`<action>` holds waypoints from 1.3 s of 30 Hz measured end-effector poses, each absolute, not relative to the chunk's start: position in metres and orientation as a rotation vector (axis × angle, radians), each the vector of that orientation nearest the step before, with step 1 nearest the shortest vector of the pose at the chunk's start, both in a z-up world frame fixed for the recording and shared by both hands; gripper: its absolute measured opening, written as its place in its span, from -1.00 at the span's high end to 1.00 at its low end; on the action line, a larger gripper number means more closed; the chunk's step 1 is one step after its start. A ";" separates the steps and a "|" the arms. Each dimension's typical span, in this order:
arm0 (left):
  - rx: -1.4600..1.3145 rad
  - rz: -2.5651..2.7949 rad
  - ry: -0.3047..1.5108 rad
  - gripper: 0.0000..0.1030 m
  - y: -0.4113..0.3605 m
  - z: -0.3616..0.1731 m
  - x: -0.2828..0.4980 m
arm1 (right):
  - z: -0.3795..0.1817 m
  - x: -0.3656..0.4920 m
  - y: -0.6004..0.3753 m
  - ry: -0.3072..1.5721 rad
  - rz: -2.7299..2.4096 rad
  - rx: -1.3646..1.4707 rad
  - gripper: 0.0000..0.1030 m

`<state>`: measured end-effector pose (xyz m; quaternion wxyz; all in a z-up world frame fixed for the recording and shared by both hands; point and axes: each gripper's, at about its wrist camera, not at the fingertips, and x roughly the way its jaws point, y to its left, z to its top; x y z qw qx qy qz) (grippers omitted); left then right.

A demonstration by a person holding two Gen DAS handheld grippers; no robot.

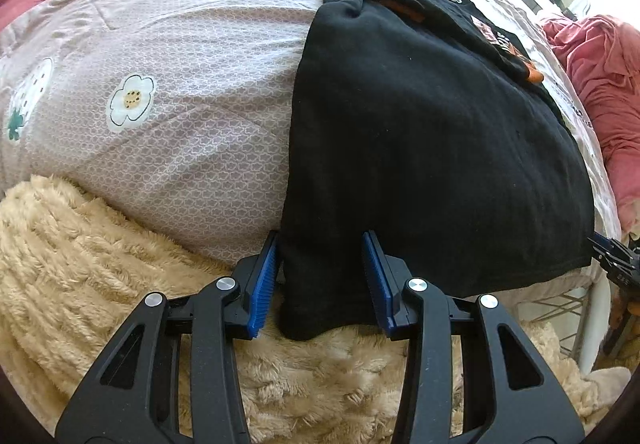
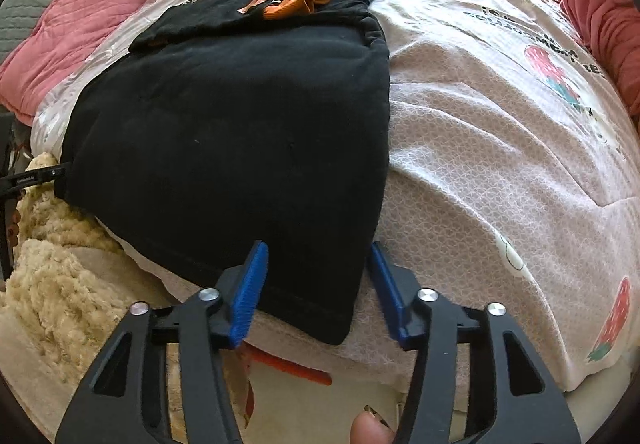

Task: Fold small clothes
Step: 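Close both grippers on the sweatshirt hem, then lift the hem with both grippers and carry it over toward the collar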

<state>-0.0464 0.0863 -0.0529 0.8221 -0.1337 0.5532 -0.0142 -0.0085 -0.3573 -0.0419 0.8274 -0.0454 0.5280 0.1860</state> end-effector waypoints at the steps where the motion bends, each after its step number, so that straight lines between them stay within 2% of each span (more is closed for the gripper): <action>1: -0.285 -0.030 1.178 0.34 0.086 -0.053 -0.046 | -0.043 -0.009 -0.358 1.119 0.394 -0.103 0.19; 4: -0.291 -0.027 1.178 0.36 0.086 -0.052 -0.045 | -0.043 -0.009 -0.360 1.100 0.402 -0.118 0.59; 5: -0.294 -0.024 1.177 0.37 0.087 -0.052 -0.044 | -0.040 -0.010 -0.359 1.087 0.418 -0.115 0.83; 7: -0.296 -0.016 1.171 0.47 0.087 -0.050 -0.045 | -0.032 -0.012 -0.357 1.058 0.438 -0.130 0.83; 10: -0.297 -0.042 1.146 0.95 0.083 -0.041 -0.046 | -0.021 -0.012 -0.355 1.018 0.472 -0.128 0.84; 26: -0.347 -0.106 0.934 0.96 0.084 0.046 -0.039 | 0.057 0.016 -0.376 0.708 0.534 0.093 0.85; 39: -0.478 -0.068 0.797 0.96 0.116 0.085 -0.003 | 0.090 0.058 -0.392 0.535 0.485 0.162 0.85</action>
